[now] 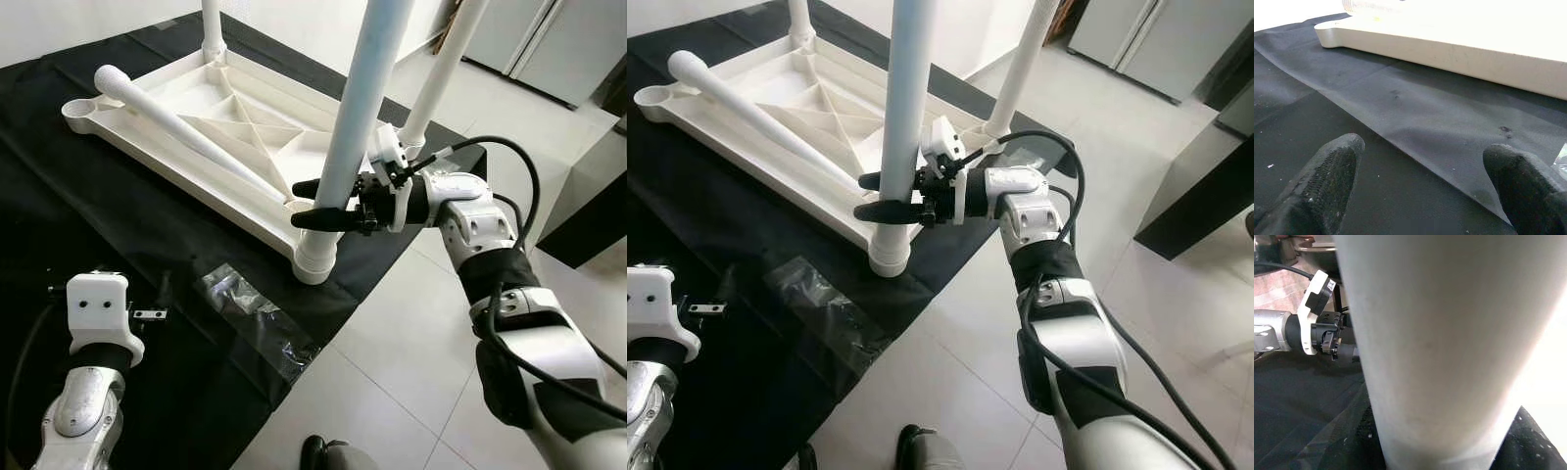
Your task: Building children table
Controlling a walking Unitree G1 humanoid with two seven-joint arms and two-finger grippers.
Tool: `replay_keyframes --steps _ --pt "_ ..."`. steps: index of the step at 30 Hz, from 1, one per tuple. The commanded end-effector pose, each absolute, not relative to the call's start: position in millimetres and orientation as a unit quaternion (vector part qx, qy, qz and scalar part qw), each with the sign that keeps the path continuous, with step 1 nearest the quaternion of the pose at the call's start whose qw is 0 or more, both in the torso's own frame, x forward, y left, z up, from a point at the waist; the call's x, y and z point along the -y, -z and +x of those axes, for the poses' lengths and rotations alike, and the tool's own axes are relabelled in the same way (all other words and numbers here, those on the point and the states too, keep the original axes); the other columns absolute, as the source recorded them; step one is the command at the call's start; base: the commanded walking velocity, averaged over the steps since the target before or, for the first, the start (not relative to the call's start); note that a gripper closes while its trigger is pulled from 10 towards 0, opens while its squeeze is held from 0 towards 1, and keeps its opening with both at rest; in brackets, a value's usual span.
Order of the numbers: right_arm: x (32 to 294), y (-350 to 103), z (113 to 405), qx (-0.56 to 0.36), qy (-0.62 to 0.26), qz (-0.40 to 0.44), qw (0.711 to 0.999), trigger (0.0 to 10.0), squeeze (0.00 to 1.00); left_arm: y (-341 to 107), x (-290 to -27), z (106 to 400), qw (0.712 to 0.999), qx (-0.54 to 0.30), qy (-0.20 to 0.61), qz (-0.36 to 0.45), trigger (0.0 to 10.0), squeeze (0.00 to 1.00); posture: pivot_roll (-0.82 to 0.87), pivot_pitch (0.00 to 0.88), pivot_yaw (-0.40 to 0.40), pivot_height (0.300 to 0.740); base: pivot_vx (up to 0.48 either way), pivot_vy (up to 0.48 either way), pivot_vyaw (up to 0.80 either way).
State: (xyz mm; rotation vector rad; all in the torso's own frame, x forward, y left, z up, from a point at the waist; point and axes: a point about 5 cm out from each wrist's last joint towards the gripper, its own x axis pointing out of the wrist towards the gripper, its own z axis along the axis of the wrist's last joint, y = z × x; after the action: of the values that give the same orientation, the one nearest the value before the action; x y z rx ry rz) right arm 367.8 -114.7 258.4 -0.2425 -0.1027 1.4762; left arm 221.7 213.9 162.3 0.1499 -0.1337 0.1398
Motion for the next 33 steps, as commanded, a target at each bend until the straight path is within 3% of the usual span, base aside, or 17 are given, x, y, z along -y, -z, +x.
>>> replay_keyframes --steps 1,3,4,5,6,7,8,9,11,19,20,21,24,25,31,33 --pt "118.1 -256.3 368.8 0.05 -0.664 -0.107 0.738 0.0 0.0 -159.0 -213.8 219.7 0.993 0.06 -0.074 0.074 10.0 0.0 -0.02 0.176 -0.135 0.74 0.0 0.0 0.0" --pt "118.7 -252.4 370.6 0.061 -0.617 -0.098 0.779 0.0 0.0 -158.6 -215.1 221.2 0.993 0.06 -0.074 0.074 10.0 0.0 -0.04 0.171 -0.143 0.74 0.0 0.0 0.0" --pt "118.7 -252.4 370.6 0.061 -0.617 -0.098 0.779 0.0 0.0 -158.6 -215.1 221.2 0.993 0.06 -0.074 0.074 10.0 0.0 -0.04 0.171 -0.143 0.74 0.0 0.0 0.0" --pt "107.1 -237.9 365.7 0.059 -0.575 -0.048 0.814 0.0 0.0 -158.5 -215.5 221.9 0.993 0.06 -0.074 0.073 10.0 0.0 -0.04 0.17 -0.146 0.74 0.0 0.0 0.0" --pt "90.0 -206.6 359.3 0.03 -0.475 -0.025 0.879 0.0 0.0 -158.5 -216.0 222.9 0.993 0.06 -0.075 0.073 10.0 0.0 -0.04 0.162 -0.139 0.74 0.0 0.0 0.0" --pt "84.5 -182.5 351.8 0.006 -0.359 -0.056 0.931 0.0 0.0 -158.7 -216.3 224.1 0.993 0.061 -0.076 0.073 10.0 0.0 -0.04 0.162 -0.133 0.74 0.0 0.0 0.0" --pt "84.5 -182.5 351.8 0.006 -0.359 -0.056 0.931 0.0 0.0 -158.7 -216.3 224.1 0.993 0.061 -0.076 0.073 10.0 0.0 -0.04 0.162 -0.133 0.74 0.0 0.0 0.0" --pt "79.7 -164.5 340.6 -0.019 -0.279 -0.045 0.959 0.0 0.0 -158.3 -216.1 225.5 0.992 0.06 -0.075 0.076 10.0 0.0 -0.04 0.153 -0.129 0.74 0.0 0.0 0.0" --pt "78.4 -155.5 333.9 -0.035 -0.235 -0.039 0.971 0.0 0.0 -158.1 -215.9 226.5 0.992 0.06 -0.075 0.078 10.0 0.0 -0.04 0.153 -0.129 0.74 0.0 0.0 0.0" --pt "70.0 -158.3 342.9 -0.017 -0.26 -0.068 0.963 0.0 0.0 -154.8 -218.1 229.7 0.993 0.057 -0.077 0.073 10.0 0.0 -0.05 0.127 -0.131 0.74 0.0 0.0 0.0" --pt "69.5 -159.6 341.5 -0.02 -0.259 -0.07 0.963 3.6 0.0 -154.9 -217.8 230.3 0.993 0.058 -0.078 0.073 10.0 0.0 -0.05 0.123 -0.131 0.74 0.0 0.0 0.0" --pt "68.5 -161.4 340.3 -0.019 -0.263 -0.073 0.962 10.0 0.0 -155.0 -217.6 230.7 0.993 0.058 -0.078 0.073 10.0 0.0 -0.05 0.123 -0.131 0.74 0.0 0.0 0.0" --pt "65.7 -167.5 337.3 -0.008 -0.272 -0.06 0.96 10.0 0.0 -154.7 -217.5 231.7 0.992 0.058 -0.079 0.073 10.0 0.0 -0.05 0.122 -0.131 0.74 0.0 0.0 0.0" --pt "63.2 -173.6 337.3 0.002 -0.292 -0.043 0.956 10.0 1.0 -154.6 -217.6 232.2 0.992 0.058 -0.079 0.073 10.0 0.0 -0.05 0.124 -0.131 0.74 0.0 0.0 0.0" --pt "54.9 -202.8 339.5 0.05 -0.405 0.001 0.913 10.0 1.0 -154.6 -217.5 232.2 0.992 0.059 -0.079 0.074 10.0 0.0 -0.05 0.125 -0.131 0.74 0.0 0.0 0.0" --pt "54.3 -214.9 337.9 0.07 -0.495 -0.018 0.866 10.0 1.0 -154.8 -217.4 232.4 0.992 0.06 -0.08 0.072 10.0 0.0 -0.05 0.126 -0.131 0.74 0.0 0.0 0.0"
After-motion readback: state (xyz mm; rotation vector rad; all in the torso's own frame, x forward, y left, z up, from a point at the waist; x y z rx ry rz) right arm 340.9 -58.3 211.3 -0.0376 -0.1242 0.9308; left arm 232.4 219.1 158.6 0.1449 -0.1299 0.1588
